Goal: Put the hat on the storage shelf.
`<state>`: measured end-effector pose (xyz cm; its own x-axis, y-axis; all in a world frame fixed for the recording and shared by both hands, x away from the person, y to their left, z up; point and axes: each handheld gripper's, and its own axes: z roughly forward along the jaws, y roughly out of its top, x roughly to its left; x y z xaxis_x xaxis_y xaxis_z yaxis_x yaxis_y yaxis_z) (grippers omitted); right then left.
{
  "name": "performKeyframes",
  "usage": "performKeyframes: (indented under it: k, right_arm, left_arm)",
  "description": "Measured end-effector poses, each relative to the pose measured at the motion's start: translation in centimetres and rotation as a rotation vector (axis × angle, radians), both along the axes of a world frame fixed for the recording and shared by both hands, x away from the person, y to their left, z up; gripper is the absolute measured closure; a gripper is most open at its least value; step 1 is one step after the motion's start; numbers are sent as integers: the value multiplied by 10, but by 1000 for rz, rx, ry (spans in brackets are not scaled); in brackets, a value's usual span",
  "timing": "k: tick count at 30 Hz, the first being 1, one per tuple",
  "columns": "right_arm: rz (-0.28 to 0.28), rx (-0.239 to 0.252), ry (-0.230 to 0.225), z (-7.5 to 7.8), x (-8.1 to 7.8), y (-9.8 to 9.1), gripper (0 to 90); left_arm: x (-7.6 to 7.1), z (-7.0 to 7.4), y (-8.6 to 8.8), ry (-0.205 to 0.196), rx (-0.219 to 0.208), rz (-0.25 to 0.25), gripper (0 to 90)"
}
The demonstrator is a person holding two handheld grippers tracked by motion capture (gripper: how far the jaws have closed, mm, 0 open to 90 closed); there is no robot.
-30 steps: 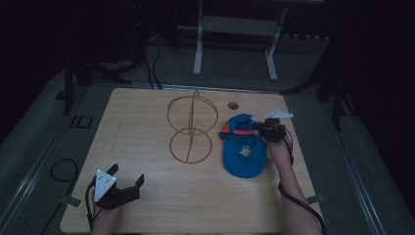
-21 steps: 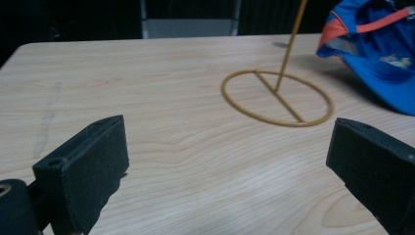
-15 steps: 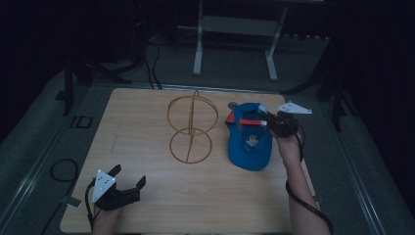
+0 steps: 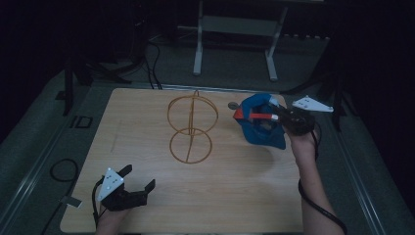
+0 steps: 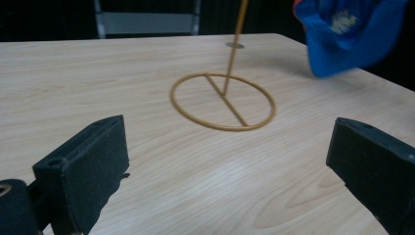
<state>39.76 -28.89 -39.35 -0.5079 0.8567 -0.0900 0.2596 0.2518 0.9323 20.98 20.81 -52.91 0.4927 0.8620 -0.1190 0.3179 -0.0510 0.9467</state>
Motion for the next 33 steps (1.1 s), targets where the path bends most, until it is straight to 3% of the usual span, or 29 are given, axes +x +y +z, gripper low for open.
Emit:
performKeyframes:
  k: [5,9,23,26,31,33]
  right_arm:
    - [5,10,-19,10,-10,-5,850]
    - [25,27,-49,24,-26,-7,850]
    - [117,88,-108,48,-75,3,850]
    - [127,83,-120,49,-83,6,850]
    - [166,114,-120,49,-96,9,850]
    - [175,103,-130,49,-102,12,850]
  left_arm:
    - [1,7,-7,3,-14,-36,25]
    - [7,20,-15,32,-25,-67,26]
    - [24,87,-39,-71,12,-173,29]
    - [28,97,-47,-93,21,-192,45]
    - [36,110,-62,-102,34,-231,45]
    - [40,116,-70,-105,39,-252,45]
